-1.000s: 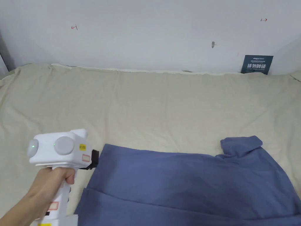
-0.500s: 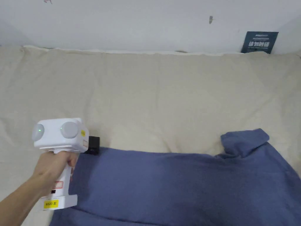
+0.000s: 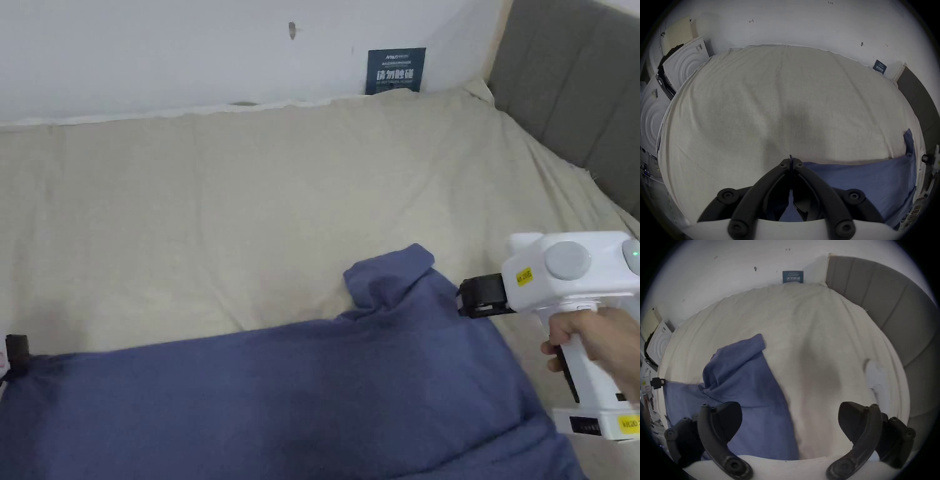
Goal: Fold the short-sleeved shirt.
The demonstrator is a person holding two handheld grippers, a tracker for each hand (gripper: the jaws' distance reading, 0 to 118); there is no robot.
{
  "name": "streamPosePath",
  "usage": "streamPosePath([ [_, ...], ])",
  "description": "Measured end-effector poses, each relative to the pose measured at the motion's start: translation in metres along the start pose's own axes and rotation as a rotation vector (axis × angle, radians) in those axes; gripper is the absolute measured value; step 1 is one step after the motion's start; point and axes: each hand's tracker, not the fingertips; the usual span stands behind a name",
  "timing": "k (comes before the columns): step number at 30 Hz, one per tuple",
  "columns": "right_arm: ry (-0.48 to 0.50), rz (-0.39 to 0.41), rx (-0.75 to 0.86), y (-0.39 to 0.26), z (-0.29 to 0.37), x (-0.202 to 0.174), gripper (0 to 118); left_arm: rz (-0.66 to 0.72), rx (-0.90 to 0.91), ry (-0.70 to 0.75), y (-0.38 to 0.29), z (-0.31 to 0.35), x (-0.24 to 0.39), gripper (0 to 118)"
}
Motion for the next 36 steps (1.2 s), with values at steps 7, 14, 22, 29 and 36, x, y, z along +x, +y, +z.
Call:
streamPosePath([
  [7, -0.068, 0.117, -0.059, 0.003, -0.039, -0.011, 69, 0.038, 0.0, 0.003, -0.005, -0.006, -0.001, 2],
  [14, -0.026, 0.117, 0.032, -0.007, -0.001, 0.007, 2, 0.022, -0.004, -0.003, 0.002, 0.002, -0.005, 2],
  [22, 0.02, 0.066, 0.075, -0.008, 0.041, 0.001, 2, 0.008, 0.02, -0.02, -0.001, 0.037, -0.012, 2],
  [29, 0.023, 0.076, 0.165, -0.032, 0.09, -0.007, 2, 0.013, 0.052, -0.037, -0.015, 0.073, -0.021, 2],
  [36, 0.051, 0.062, 0.226, -0.081, 0.135, 0.002, 2, 0.036, 0.092, -0.069, -0.06, 0.122, -0.04, 2],
])
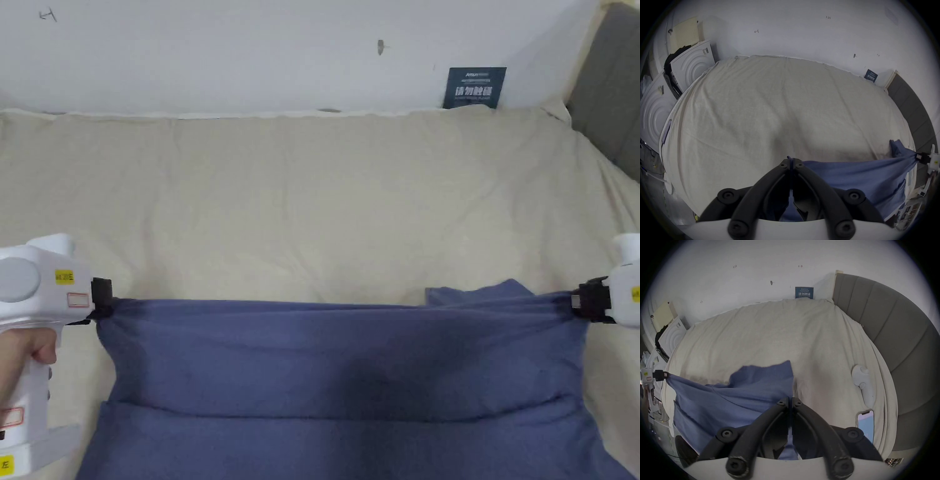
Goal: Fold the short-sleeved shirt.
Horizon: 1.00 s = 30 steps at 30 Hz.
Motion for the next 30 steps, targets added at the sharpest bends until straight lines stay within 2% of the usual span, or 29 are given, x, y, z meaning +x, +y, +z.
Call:
streamPosePath([
  [5, 0.026, -0.009, 0.033, -0.052, 0.036, 0.004, 2, 0.014, 0.017, -0.007, -0.05, 0.031, -0.014, 2],
  [15, 0.015, -0.001, 0.113, -0.15, 0.084, 0.007, 2, 0.018, 0.047, -0.025, -0.149, 0.077, -0.035, 2],
  [20, -0.005, 0.011, 0.065, -0.186, 0.079, 0.008, 2, 0.012, -0.009, -0.03, -0.177, 0.071, -0.041, 2],
  [24, -0.003, -0.047, 0.017, -0.203, 0.068, 0.014, 2, 0.03, -0.064, -0.023, -0.193, 0.056, -0.046, 2],
  [30, -0.01, -0.046, -0.017, -0.209, 0.057, 0.016, 2, 0.055, -0.092, -0.013, -0.199, 0.049, -0.049, 2],
])
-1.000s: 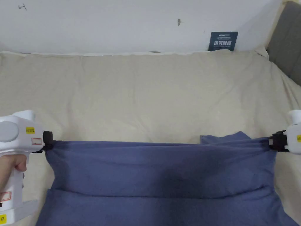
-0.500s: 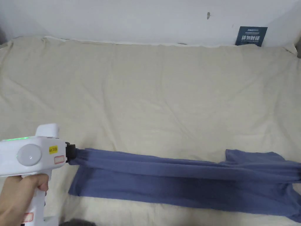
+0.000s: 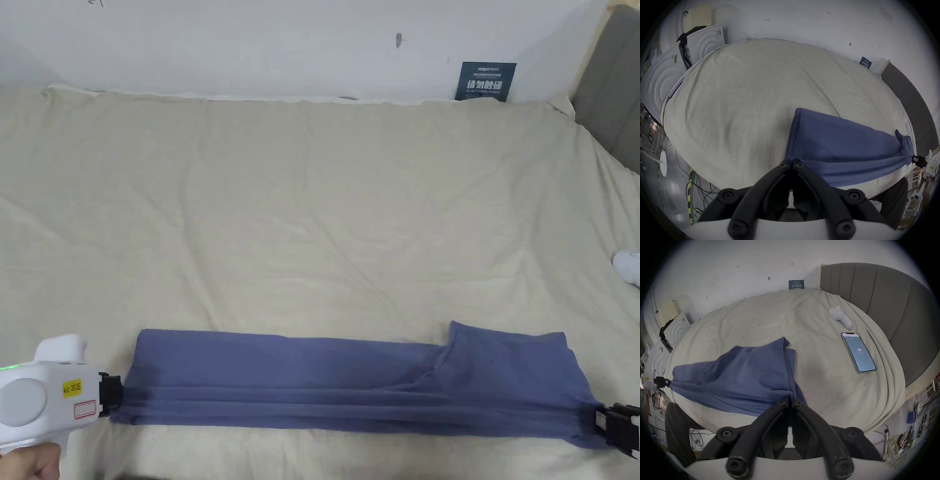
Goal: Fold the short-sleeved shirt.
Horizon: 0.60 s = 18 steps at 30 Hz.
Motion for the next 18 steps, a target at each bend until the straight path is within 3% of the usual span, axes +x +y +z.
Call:
streamPosePath([
  [5, -0.011, -0.027, -0.018, 0.005, -0.004, 0.001, 5, 0.014, 0.0, -0.006, -0.001, 0.001, 0.001, 6],
  [6, -0.046, -0.03, -0.021, 0.007, -0.002, 0.0, 28, 0.017, 0.019, -0.014, -0.001, 0.003, 0.0, 42],
  [7, -0.091, -0.045, -0.033, 0.009, 0.0, 0.001, 66, 0.02, 0.021, -0.007, 0.0, 0.004, 0.0, 89],
  [8, -0.071, -0.073, -0.042, 0.01, 0.002, 0.005, 101, 0.042, 0.016, 0.013, 0.0, 0.005, -0.003, 118],
  [9, -0.033, -0.115, -0.034, 0.012, 0.008, 0.009, 118, 0.107, 0.088, 0.029, 0.001, 0.012, -0.007, 112],
  [13, -0.018, -0.177, -0.01, 0.02, 0.031, 0.012, 116, 0.071, 0.033, 0.014, 0.018, 0.01, -0.033, 114],
  [14, -0.016, -0.17, -0.004, 0.02, 0.035, 0.011, 104, 0.069, 0.029, 0.012, 0.023, 0.01, -0.037, 112],
  [15, -0.017, -0.151, 0.027, 0.022, 0.04, 0.008, 52, 0.077, 0.025, 0.002, 0.027, 0.01, -0.041, 86],
  [16, -0.042, -0.119, 0.044, 0.025, 0.041, 0.005, 0, 0.073, 0.037, -0.063, 0.03, 0.016, -0.04, 35],
  [17, -0.131, -0.116, 0.065, 0.022, 0.043, -0.003, 0, 0.077, 0.04, -0.101, 0.034, 0.013, -0.044, 0],
  [18, -0.106, -0.123, 0.059, 0.022, 0.044, -0.009, 0, 0.095, -0.002, -0.102, 0.035, 0.006, -0.047, 0],
])
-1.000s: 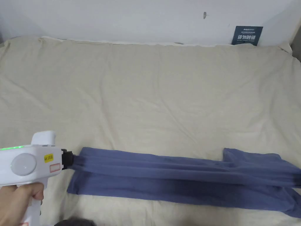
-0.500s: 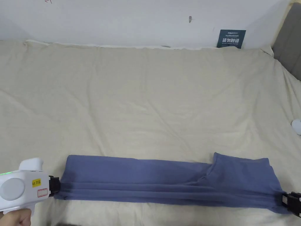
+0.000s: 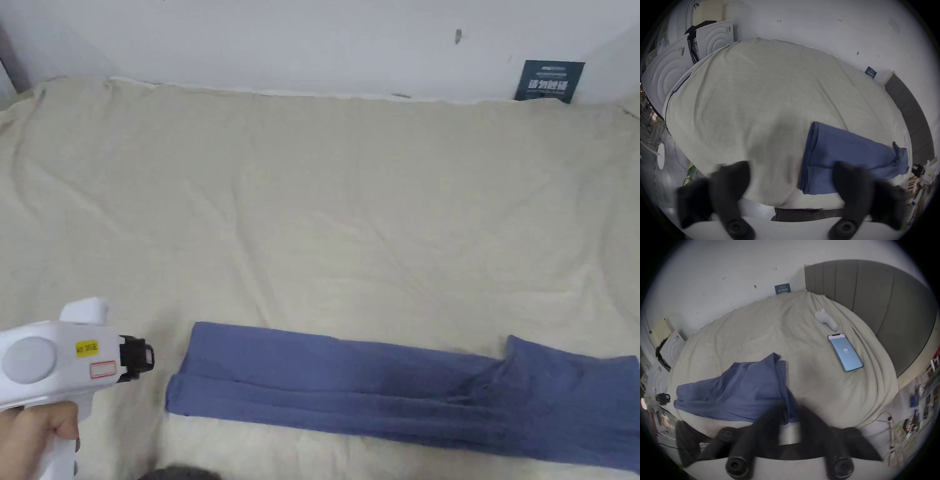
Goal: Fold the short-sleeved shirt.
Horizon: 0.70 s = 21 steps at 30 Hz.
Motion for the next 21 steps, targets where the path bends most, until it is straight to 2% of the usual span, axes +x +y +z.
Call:
streamPosePath([
  [1, 0.048, -0.006, -0.021, 0.002, 0.0, -0.001, 0, 0.03, 0.061, -0.017, 0.006, -0.005, -0.002, 0],
  [2, 0.069, -0.025, -0.036, 0.003, 0.001, -0.004, 0, 0.035, 0.033, -0.022, 0.005, 0.004, 0.005, 0],
  [5, 0.059, -0.006, -0.051, -0.005, -0.019, -0.018, 0, 0.073, -0.018, -0.206, 0.01, -0.005, 0.002, 0],
  [6, 0.064, 0.004, -0.052, -0.004, -0.019, -0.02, 0, 0.071, -0.021, -0.318, 0.016, -0.012, -0.002, 20],
  [7, 0.064, 0.006, -0.052, -0.001, -0.017, -0.02, 0, 0.072, -0.03, -0.422, 0.018, -0.015, -0.004, 68],
  [8, 0.076, 0.006, -0.052, 0.0, -0.017, -0.02, 0, 0.096, -0.048, -0.448, 0.02, -0.019, -0.005, 116],
  [10, 0.108, -0.019, -0.053, 0.0, -0.018, -0.021, 0, 0.105, -0.135, -0.458, 0.02, -0.026, -0.005, 111],
  [11, 0.11, -0.027, -0.057, 0.002, -0.017, -0.022, 0, 0.097, -0.091, -0.442, 0.031, -0.022, -0.005, 111],
  [13, 0.101, -0.025, -0.061, 0.002, -0.018, -0.025, 0, 0.089, -0.173, -0.397, 0.043, -0.024, -0.002, 111],
  [14, 0.095, -0.022, -0.066, 0.002, -0.02, -0.026, 0, 0.09, -0.18, -0.407, 0.028, -0.051, -0.008, 111],
  [17, 0.085, -0.014, -0.083, 0.003, -0.024, -0.028, 0, 0.131, -0.275, -0.503, 0.03, -0.076, -0.012, 111],
  [21, 0.067, 0.01, -0.093, 0.002, -0.023, -0.036, 0, 0.081, -0.278, -0.552, 0.034, -0.086, -0.019, 112],
])
